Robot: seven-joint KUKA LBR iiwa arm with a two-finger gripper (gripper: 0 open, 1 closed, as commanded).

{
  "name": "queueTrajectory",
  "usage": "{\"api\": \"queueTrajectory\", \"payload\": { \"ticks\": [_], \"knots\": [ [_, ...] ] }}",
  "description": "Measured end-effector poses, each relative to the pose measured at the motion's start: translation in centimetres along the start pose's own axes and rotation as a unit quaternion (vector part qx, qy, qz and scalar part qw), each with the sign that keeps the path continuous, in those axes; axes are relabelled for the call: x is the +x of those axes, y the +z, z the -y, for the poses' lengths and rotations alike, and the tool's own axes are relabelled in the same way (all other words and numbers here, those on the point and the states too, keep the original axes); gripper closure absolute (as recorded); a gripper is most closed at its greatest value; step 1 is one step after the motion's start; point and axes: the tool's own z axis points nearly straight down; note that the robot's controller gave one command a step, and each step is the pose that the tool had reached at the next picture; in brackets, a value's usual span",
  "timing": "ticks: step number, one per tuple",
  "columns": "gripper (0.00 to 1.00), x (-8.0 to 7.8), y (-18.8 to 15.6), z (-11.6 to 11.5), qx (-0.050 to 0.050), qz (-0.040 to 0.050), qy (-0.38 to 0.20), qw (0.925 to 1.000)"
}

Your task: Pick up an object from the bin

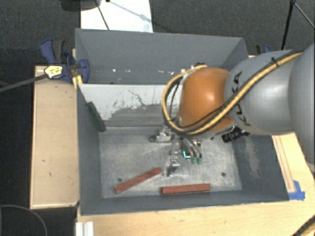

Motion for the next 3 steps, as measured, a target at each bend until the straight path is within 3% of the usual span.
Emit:
{"api": "queueTrajectory", "payload": {
  "ticks": [1, 2, 3],
  "knots": [
    [0.0, -0.2, -0.4, 0.0, 0.0, 0.0038, 0.001, 1.0],
    [1.0, 1.0, 6.8, -1.4, -0.001, 0.0093, -0.055, 0.9984],
    [1.0, 1.0, 6.8, -1.4, -0.001, 0.0093, -0.054, 0.9985]
  ]
}}
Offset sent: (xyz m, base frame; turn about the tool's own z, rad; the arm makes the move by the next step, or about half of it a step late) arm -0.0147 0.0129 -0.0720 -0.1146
